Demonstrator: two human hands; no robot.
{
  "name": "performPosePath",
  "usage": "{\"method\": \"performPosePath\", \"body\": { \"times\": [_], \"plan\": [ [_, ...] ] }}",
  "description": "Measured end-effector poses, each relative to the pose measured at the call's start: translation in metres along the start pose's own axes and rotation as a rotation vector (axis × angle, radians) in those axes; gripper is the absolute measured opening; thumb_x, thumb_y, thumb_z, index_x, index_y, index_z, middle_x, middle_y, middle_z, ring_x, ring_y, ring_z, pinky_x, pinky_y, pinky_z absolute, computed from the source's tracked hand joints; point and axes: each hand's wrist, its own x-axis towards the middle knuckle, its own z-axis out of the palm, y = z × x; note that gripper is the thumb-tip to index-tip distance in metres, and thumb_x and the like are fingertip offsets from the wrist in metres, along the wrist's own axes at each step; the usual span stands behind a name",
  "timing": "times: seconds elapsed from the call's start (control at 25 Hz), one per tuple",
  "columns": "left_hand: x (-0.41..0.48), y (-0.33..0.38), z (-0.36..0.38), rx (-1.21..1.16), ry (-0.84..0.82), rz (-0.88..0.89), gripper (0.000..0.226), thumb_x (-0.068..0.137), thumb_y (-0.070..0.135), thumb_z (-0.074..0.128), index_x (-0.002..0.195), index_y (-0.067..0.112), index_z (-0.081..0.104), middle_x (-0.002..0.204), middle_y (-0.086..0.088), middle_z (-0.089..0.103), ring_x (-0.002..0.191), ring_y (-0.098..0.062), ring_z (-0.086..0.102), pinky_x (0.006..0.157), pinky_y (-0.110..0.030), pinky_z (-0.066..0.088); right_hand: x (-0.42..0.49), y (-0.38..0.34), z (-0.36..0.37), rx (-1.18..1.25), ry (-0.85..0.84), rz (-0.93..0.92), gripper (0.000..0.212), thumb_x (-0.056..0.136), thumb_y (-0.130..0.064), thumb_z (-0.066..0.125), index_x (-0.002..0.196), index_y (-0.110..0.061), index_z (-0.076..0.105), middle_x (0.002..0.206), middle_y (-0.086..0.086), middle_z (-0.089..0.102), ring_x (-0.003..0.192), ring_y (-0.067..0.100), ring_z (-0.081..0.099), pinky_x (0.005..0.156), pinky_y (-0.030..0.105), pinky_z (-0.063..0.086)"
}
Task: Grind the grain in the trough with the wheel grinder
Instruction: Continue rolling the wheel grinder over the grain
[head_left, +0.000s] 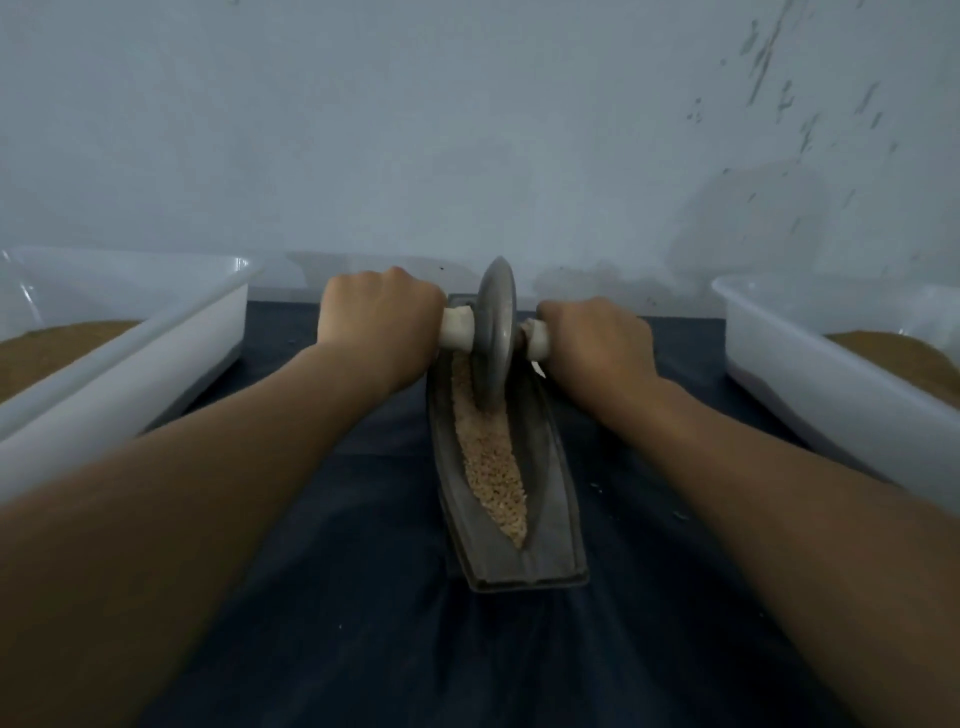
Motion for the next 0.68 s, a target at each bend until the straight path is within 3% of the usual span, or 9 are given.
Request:
{"method": "performPosePath", "body": {
  "times": [0.04,0.12,0.24,0.32,0.4,0.48,0.56,0.64,0.68],
  "plan": [
    [-0.01,-0.002,-0.002,-0.012,-0.002,0.015,0.012,0.092,0.024,0.057,0.102,0.024,0.062,0.088,-0.004,0.06,0.079,-0.029,0.062,0.061,-0.035,0.038,-0.009,0.002,-0.007,-0.041,0.012,-0.043,0.019,0.092,-0.032,0.064,0.109,-0.024,0.061,0.1,0.008,0.067,0.089,0.033,0.063,0.062,0.034,0.036],
    [-0.051,-0.013,0.0,-0.06,0.062,0.064,0.009,0.083,0.03,0.062,0.088,0.031,0.055,0.068,0.003,0.045,0.057,-0.022,0.046,0.052,-0.03,0.032,-0.045,0.01,-0.017,-0.136,0.191,-0.188,0.018,0.082,-0.029,0.071,0.091,-0.027,0.056,0.077,0.001,0.062,0.063,0.028,0.051,0.049,0.027,0.023],
    [-0.089,-0.032,-0.004,-0.082,0.245,0.168,0.031,0.056,0.037,0.072,0.068,0.033,0.044,0.051,0.01,0.027,0.042,-0.015,0.018,0.047,-0.016,0.011,-0.086,0.022,-0.033,-0.145,0.36,-0.282,0.039,0.061,-0.03,0.068,0.075,-0.032,0.031,0.054,-0.008,0.041,0.045,0.022,0.031,0.051,0.019,0.007],
    [-0.079,-0.031,0.0,-0.047,0.23,0.158,0.03,0.055,0.037,0.072,0.068,0.032,0.045,0.052,0.01,0.024,0.04,-0.017,0.02,0.048,-0.017,0.011,-0.079,0.021,-0.028,-0.138,0.341,-0.263,0.041,0.062,-0.026,0.07,0.074,-0.03,0.031,0.054,-0.007,0.037,0.044,0.023,0.032,0.052,0.018,0.008],
    [-0.056,-0.017,0.01,0.011,0.129,0.079,0.017,0.073,0.032,0.068,0.077,0.031,0.052,0.059,0.006,0.031,0.045,-0.022,0.037,0.047,-0.026,0.024,-0.052,0.008,-0.012,-0.19,0.299,-0.161,0.027,0.073,-0.021,0.072,0.077,-0.026,0.046,0.061,-0.001,0.051,0.051,0.029,0.049,0.049,0.023,0.019],
    [-0.019,-0.008,0.016,-0.035,0.082,0.005,0.009,0.089,0.029,0.06,0.097,0.026,0.062,0.077,-0.003,0.053,0.07,-0.03,0.06,0.057,-0.033,0.037,-0.014,-0.005,-0.008,-0.117,0.128,-0.038,0.011,0.086,-0.02,0.065,0.096,-0.023,0.06,0.087,0.006,0.067,0.078,0.034,0.064,0.057,0.032,0.032],
    [0.003,-0.008,0.011,-0.065,0.013,0.008,0.018,0.092,0.03,0.06,0.107,0.022,0.063,0.094,-0.008,0.061,0.085,-0.032,0.063,0.064,-0.036,0.041,0.009,-0.008,-0.007,-0.043,0.005,-0.011,0.016,0.09,-0.019,0.061,0.105,-0.023,0.062,0.101,0.009,0.067,0.092,0.034,0.064,0.066,0.034,0.035],
    [-0.01,-0.013,0.004,-0.072,-0.018,0.05,0.016,0.09,0.029,0.06,0.105,0.025,0.062,0.09,-0.006,0.059,0.081,-0.031,0.061,0.063,-0.036,0.041,-0.005,-0.002,-0.015,-0.052,-0.035,-0.062,0.014,0.089,-0.023,0.064,0.102,-0.025,0.061,0.094,0.007,0.064,0.085,0.033,0.062,0.063,0.033,0.037],
    [-0.027,-0.017,0.005,-0.078,0.021,0.087,0.012,0.086,0.028,0.062,0.098,0.026,0.059,0.08,-0.002,0.054,0.071,-0.029,0.057,0.058,-0.035,0.039,-0.024,0.005,-0.018,-0.074,0.017,-0.125,0.013,0.086,-0.026,0.066,0.093,-0.03,0.056,0.082,0.002,0.06,0.073,0.03,0.058,0.056,0.03,0.034]
  ]
}}
